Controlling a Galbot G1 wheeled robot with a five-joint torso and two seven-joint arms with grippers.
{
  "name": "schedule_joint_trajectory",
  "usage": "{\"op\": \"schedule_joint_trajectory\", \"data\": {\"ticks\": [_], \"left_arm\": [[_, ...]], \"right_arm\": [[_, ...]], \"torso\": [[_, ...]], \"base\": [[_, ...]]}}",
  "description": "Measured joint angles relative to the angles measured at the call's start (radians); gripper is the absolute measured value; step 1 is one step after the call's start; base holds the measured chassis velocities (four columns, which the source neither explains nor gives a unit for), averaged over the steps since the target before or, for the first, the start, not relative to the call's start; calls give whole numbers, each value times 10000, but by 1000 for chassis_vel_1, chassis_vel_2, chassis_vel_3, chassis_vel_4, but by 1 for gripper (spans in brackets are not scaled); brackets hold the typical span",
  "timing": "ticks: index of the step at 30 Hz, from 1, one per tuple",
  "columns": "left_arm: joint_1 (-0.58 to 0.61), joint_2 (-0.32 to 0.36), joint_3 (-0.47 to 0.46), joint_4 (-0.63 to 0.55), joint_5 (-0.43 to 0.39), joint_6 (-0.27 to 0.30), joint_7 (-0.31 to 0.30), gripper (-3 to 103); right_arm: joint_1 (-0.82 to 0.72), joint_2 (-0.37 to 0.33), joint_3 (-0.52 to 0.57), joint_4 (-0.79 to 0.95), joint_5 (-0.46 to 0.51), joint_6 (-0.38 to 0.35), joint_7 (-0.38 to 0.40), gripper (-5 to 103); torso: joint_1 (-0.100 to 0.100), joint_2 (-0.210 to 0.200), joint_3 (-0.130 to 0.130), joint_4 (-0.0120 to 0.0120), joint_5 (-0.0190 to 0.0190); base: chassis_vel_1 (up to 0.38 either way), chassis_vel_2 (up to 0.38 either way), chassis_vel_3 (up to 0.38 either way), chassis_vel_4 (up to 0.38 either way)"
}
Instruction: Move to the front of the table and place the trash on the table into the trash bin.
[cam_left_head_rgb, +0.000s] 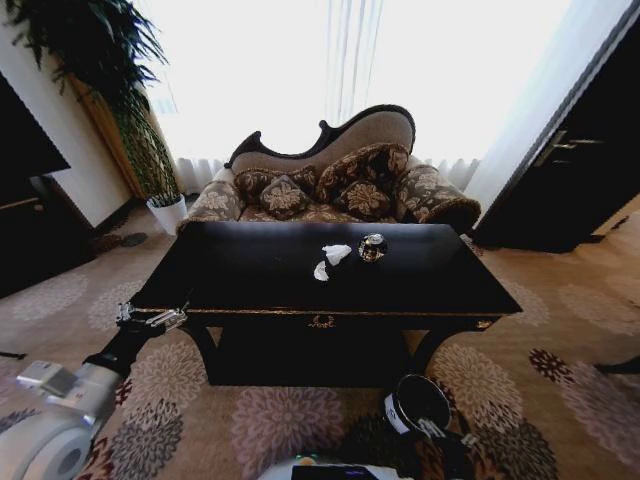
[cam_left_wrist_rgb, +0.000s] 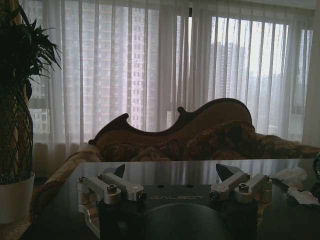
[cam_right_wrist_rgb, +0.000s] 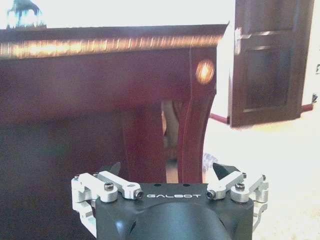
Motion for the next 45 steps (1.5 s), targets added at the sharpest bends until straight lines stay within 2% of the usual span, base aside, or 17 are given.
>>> {"op": "schedule_joint_trajectory", "data": {"ticks": [1,5,11,16,19,24,28,30,32,33,36,39,40,42,44,45], "left_arm": [[0,0,0,1,0,-1,0,100],[0,-1,0,2,0,-2,0,100],[0,0,0,2,0,-2,-1,100],[0,0,0,3,0,-2,-2,100],[0,0,0,2,1,-2,-3,100],[0,0,0,2,0,-2,-4,100],[0,0,0,3,0,-2,-4,100],[0,-1,0,3,1,-2,-4,100],[0,-1,0,3,1,-2,-4,100],[0,-1,0,3,1,-2,-4,100],[0,-1,0,3,1,-1,-5,100],[0,-1,-1,2,1,-1,-6,100],[0,-1,-1,2,1,-1,-6,100],[-1,-1,-1,2,1,-1,-5,100],[0,0,-1,3,1,-1,-7,100],[0,0,-1,3,1,-1,-7,100]], "right_arm": [[-285,164,169,826,315,-134,6,100],[-524,228,349,1620,540,-286,7,100],[-786,-24,881,2834,895,-670,20,100],[-710,-458,1127,3721,1465,-1451,48,100],[-401,-971,1234,4372,1887,-2275,144,100],[3,-1538,1326,4698,1926,-2826,188,100],[543,-2511,1335,4961,1899,-3473,225,100],[659,-2742,1300,4996,1886,-3587,248,100],[962,-3464,1111,5061,1865,-3919,309,100],[962,-3464,1111,5061,1865,-3919,309,100],[1666,-4659,756,5003,1968,-4573,440,100],[2686,-5623,357,4646,2842,-5412,817,100],[2686,-5623,357,4646,2842,-5412,817,100],[3302,-6213,26,4350,3799,-6006,1040,100],[3902,-6746,-473,3891,4279,-6282,1123,100],[3902,-6746,-473,3891,4279,-6282,1123,100]], "torso": [[0,0,0,1,0],[0,0,0,2,0],[1,-1,1,1,0],[1,-1,1,0,2],[0,-2,2,1,2],[1,-2,2,2,3],[1,-2,2,1,2],[1,-3,2,1,1],[1,-2,2,1,3],[1,-2,2,1,3],[1,-2,2,0,2],[1,-3,2,3,2],[1,-3,2,3,2],[2,-3,3,3,3],[3,-3,3,1,2],[3,-3,3,1,2]], "base": [[0,0,0,0],[0,0,0,0],[0,0,0,0],[0,0,0,0],[0,0,0,0],[0,0,0,0],[0,0,0,0],[0,0,0,0],[0,0,0,0],[0,0,0,0],[0,0,0,0],[0,0,0,0],[0,0,0,0],[0,0,0,0],[0,0,0,0],[0,0,0,0]]}}
